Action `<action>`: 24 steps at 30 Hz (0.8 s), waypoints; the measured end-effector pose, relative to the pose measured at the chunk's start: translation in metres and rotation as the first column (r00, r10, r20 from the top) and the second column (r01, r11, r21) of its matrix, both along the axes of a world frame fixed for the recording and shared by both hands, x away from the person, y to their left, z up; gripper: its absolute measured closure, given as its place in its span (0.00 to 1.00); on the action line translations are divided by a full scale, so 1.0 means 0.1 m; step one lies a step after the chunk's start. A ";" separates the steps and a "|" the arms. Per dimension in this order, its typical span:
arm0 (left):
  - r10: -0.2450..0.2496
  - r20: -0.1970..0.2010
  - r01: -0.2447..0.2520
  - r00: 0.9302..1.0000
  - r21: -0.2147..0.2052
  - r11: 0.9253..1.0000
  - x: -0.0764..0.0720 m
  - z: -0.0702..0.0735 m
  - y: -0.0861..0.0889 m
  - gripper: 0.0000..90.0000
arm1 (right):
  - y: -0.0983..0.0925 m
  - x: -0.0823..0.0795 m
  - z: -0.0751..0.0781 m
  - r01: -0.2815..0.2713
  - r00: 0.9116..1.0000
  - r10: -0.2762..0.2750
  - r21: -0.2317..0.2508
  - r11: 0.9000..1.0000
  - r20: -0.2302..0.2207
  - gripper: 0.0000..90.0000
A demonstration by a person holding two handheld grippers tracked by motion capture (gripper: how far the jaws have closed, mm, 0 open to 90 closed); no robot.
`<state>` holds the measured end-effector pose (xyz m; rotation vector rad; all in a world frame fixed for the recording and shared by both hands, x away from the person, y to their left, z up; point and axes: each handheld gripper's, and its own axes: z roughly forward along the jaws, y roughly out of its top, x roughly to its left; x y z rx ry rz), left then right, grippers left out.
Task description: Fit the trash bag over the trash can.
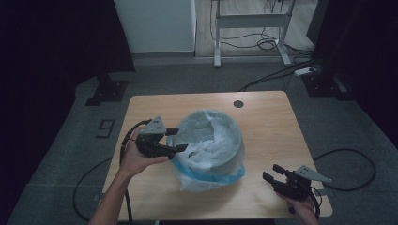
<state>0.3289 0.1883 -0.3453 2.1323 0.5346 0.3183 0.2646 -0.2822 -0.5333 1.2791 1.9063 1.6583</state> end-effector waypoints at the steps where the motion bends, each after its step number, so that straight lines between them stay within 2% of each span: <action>1: 0.000 0.000 0.000 1.000 0.000 1.000 0.00 0.00 0.00 0.37 | 0.00 0.00 0.00 0.000 1.000 0.000 0.001 1.000 0.000 0.36; 2: 0.020 0.005 -0.020 1.000 -0.027 0.999 -0.07 -0.04 0.11 0.37 | 0.00 0.00 0.00 0.001 1.000 -0.001 0.002 1.000 0.000 0.36; 3: 0.020 0.005 -0.020 1.000 -0.027 0.999 -0.07 -0.04 0.11 0.37 | 0.00 0.00 0.00 0.001 1.000 -0.001 0.000 1.000 0.001 0.36; 4: 0.039 0.006 -0.038 0.999 -0.050 0.998 -0.13 -0.09 0.22 0.37 | 0.00 0.00 0.00 0.002 1.000 -0.002 0.003 1.000 -0.001 0.36; 7: 0.068 0.003 -0.068 0.998 -0.075 0.995 -0.21 -0.18 0.38 0.37 | 0.00 0.00 0.00 0.004 1.000 -0.004 0.001 1.000 -0.001 0.36; 10: 0.092 -0.001 -0.092 0.996 -0.084 0.992 -0.28 -0.28 0.53 0.37 | -0.01 0.00 0.00 0.004 1.000 -0.004 0.001 1.000 -0.002 0.36; 11: 0.092 -0.001 -0.092 0.996 -0.084 0.992 -0.28 -0.28 0.53 0.37 | -0.01 0.00 0.00 0.004 1.000 -0.004 0.001 1.000 -0.002 0.36; 13: 0.118 -0.015 -0.119 0.993 -0.092 0.989 -0.34 -0.39 0.68 0.37 | -0.01 0.00 0.00 0.006 1.000 -0.006 -0.001 1.000 -0.004 0.36; 17: 0.139 -0.029 -0.141 0.990 -0.088 0.986 -0.38 -0.49 0.78 0.37 | -0.01 0.01 -0.01 0.009 1.000 -0.009 -0.002 1.000 -0.004 0.36; 24: 0.154 -0.033 -0.156 0.988 -0.076 0.985 -0.39 -0.54 0.82 0.36 | 0.01 0.03 -0.03 0.011 1.000 -0.011 0.002 1.000 -0.005 0.36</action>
